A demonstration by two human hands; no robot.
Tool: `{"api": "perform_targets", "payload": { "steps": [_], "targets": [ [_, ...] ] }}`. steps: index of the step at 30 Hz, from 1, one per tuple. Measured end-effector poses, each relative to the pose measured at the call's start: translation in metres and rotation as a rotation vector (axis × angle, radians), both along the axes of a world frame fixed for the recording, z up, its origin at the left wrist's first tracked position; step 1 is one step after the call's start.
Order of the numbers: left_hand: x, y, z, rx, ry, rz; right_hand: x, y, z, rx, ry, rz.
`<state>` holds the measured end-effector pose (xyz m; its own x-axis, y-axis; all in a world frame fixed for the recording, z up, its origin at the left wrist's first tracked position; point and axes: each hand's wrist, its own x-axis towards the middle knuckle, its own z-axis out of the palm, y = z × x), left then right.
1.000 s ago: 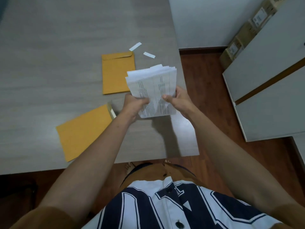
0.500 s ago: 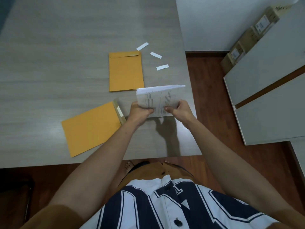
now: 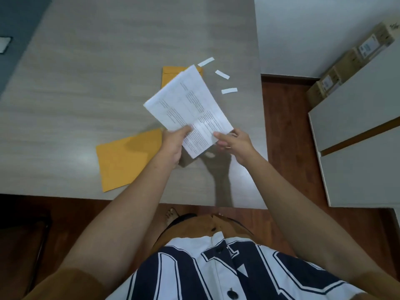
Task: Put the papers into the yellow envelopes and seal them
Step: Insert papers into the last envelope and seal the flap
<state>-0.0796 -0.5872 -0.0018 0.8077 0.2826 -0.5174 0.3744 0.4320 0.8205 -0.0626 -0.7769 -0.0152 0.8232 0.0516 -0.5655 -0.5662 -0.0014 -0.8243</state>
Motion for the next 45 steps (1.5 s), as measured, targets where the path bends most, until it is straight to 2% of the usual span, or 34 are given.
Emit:
{"api": "perform_targets", "payload": {
  "steps": [3,5,7,12,15,19,21,24,27,31,34,45],
  "targets": [
    [-0.006,0.013,0.005,-0.125,-0.016,0.096,-0.004,0.03,0.008,0.348,0.136,0.09],
    [-0.008,0.021,0.005,-0.165,-0.017,0.133,-0.006,0.051,0.011,0.432,0.17,0.119],
    [-0.013,0.028,0.005,-0.178,-0.015,0.158,-0.007,0.07,0.013,0.425,0.163,0.099],
    [-0.022,0.048,0.002,-0.034,0.046,0.086,0.001,0.089,0.015,0.272,0.043,0.13],
    [-0.032,0.071,-0.008,0.093,0.09,-0.126,0.014,0.083,0.014,0.196,0.006,0.186],
    [-0.053,0.1,-0.024,0.302,0.321,-0.39,0.031,0.053,0.015,-0.058,-0.054,0.257],
    [-0.062,0.112,-0.039,0.4,0.406,-0.369,0.036,0.041,0.018,-0.239,-0.121,0.319],
    [-0.066,0.117,-0.056,0.604,0.426,-0.31,0.038,0.037,0.031,-0.498,-0.262,0.457],
    [-0.062,0.106,-0.06,0.789,0.407,-0.391,0.034,0.043,0.047,-0.625,-0.391,0.554],
    [-0.048,0.089,-0.065,0.994,0.538,-0.56,0.029,0.052,0.064,-0.729,-0.503,0.604],
    [-0.046,0.078,-0.071,1.106,0.58,-0.57,0.029,0.053,0.067,-0.772,-0.552,0.621],
    [-0.044,0.082,-0.069,1.092,0.568,-0.565,0.027,0.054,0.061,-0.775,-0.526,0.669]
  ]
}}
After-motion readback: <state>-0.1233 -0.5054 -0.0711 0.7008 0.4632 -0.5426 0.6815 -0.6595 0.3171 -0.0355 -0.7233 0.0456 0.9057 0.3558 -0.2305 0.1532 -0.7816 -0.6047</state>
